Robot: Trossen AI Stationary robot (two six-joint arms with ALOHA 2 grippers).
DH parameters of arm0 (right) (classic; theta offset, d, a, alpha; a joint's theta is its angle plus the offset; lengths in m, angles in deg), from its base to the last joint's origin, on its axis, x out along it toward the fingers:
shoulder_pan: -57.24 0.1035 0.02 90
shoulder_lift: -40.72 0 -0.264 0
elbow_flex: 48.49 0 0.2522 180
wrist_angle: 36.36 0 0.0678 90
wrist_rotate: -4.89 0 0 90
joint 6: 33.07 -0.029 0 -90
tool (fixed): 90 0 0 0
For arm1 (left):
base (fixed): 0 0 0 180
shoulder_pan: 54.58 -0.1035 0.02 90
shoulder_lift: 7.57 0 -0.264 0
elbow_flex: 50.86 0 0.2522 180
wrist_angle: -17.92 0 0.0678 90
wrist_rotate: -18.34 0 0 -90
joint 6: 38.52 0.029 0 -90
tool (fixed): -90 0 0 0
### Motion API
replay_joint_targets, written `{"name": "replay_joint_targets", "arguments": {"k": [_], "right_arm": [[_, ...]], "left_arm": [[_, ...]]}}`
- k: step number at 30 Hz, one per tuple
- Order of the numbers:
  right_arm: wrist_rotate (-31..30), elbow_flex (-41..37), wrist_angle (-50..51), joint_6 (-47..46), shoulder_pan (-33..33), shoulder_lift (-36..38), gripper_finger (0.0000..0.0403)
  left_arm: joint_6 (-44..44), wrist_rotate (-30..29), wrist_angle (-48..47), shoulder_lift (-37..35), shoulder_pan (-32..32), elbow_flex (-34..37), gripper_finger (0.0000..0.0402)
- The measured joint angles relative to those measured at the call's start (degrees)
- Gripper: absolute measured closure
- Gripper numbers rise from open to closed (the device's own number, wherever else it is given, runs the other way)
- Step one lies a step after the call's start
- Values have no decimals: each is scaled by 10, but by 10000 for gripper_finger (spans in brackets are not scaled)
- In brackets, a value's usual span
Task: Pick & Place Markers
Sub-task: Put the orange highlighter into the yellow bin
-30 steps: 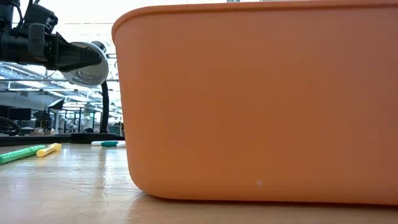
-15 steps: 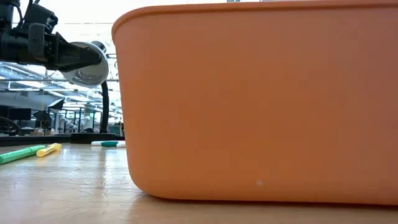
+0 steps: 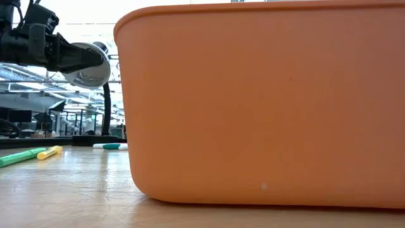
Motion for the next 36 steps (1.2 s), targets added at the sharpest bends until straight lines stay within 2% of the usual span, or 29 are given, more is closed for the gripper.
{"name": "replay_joint_targets", "arguments": {"k": [9, 20, 24, 29, 36], "right_arm": [[-30, -4, -13, 11, 0, 62, 356], [-24, -3, -143, 59, 18, 141, 356], [5, -3, -246, 132, 29, 140, 356], [27, 8, -368, 162, 35, 122, 356], [35, 132, -279, 195, 32, 51, 356]], "left_arm": [[0, 0, 0, 0, 0, 0, 188], [0, 0, 0, 0, 0, 0, 188], [0, 0, 0, 0, 0, 0, 188], [0, 0, 0, 0, 0, 0, 188], [0, 0, 0, 0, 0, 0, 188]]}}
